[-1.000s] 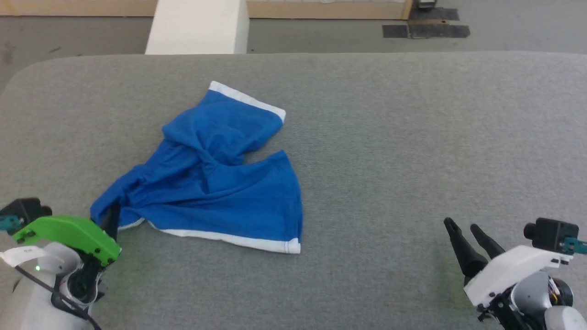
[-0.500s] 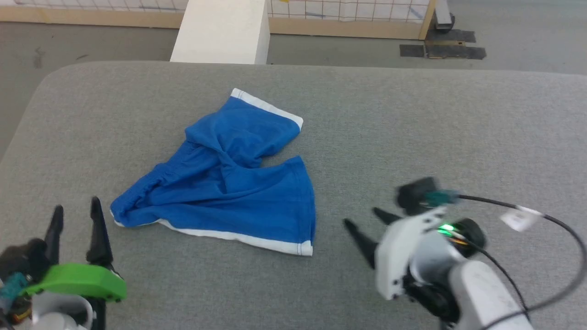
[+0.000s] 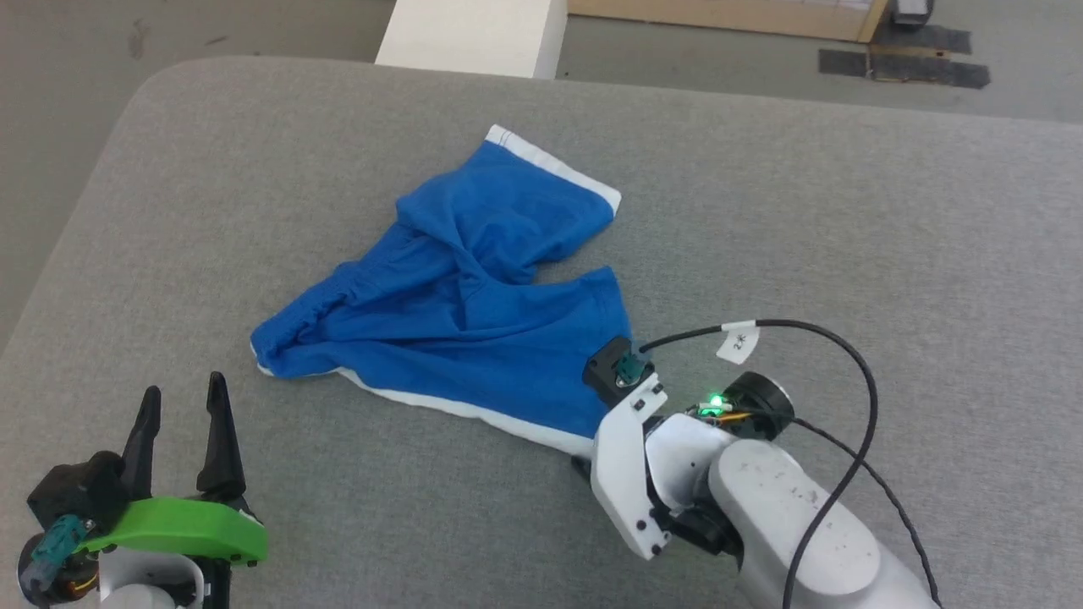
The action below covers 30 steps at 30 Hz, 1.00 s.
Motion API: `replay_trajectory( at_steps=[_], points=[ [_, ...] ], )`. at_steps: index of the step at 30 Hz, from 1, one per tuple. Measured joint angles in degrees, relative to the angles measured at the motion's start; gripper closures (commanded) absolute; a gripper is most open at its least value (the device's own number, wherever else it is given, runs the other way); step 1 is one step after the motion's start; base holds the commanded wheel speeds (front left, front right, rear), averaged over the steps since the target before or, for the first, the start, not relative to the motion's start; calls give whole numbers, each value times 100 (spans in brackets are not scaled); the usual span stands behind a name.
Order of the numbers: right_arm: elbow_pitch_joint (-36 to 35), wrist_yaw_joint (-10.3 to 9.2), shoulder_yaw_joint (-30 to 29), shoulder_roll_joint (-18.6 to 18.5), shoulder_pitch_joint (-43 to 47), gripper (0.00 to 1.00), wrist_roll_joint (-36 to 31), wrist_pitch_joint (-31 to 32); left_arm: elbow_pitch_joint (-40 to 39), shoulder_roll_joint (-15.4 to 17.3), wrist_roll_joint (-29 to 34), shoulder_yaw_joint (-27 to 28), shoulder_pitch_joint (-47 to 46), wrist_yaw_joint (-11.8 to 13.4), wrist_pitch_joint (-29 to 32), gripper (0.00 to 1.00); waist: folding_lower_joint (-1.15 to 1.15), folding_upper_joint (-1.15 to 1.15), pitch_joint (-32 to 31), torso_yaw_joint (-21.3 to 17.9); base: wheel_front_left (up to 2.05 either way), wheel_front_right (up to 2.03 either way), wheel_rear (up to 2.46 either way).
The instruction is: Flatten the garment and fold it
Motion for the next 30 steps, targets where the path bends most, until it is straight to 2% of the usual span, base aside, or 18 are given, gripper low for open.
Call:
replay_trajectory(
  at_steps=[5, 6, 7, 8, 13, 17, 24, 27, 30],
  points=[
    [168, 0, 143, 12, -131, 0, -54, -144, 136, -155, 91, 138, -103, -188, 0, 0, 0, 0, 144, 108, 0, 0, 0],
    [200, 0, 124, 19, -138, 10, -54, -169, 158, -171, 102, 166, -125, -226, -1, 0, 0, 0, 169, 121, 0, 0, 0],
    [210, 0, 116, 23, -145, 74, -43, -189, 181, -186, 118, 186, -135, -255, -1, 0, 0, 0, 189, 128, 0, 0, 0],
    [211, 0, 100, 26, -154, 100, -19, -224, 200, -201, 138, 208, -136, -275, 0, 0, 0, 0, 200, 127, 0, 0, 0],
    [269, 0, -245, 13, -180, 100, 258, -468, 298, -290, 248, 280, -136, -369, 0, 0, 0, 0, 143, 56, 0, 0, 0],
    [227, 1, -959, 25, -89, 100, 81, -557, 283, -310, 359, 349, -123, -405, -1, 0, 0, 0, 35, -37, 0, 0, 0],
    [-407, 1, -2978, 3, 167, 100, -1233, 229, 241, -352, 405, 337, -86, -450, 0, 0, 0, 0, -102, -244, 0, 0, 0],
    [-747, 1, -3666, -23, 305, 100, -1861, 608, 235, -357, 421, 293, -85, -472, -1, 0, 0, 0, -130, -277, 0, 0, 0],
    [-915, 1, -4105, -23, 505, 100, -2216, 833, 240, -352, 421, 232, -85, -474, -1, 0, 0, 0, -133, -283, 0, 0, 0]
  ],
)
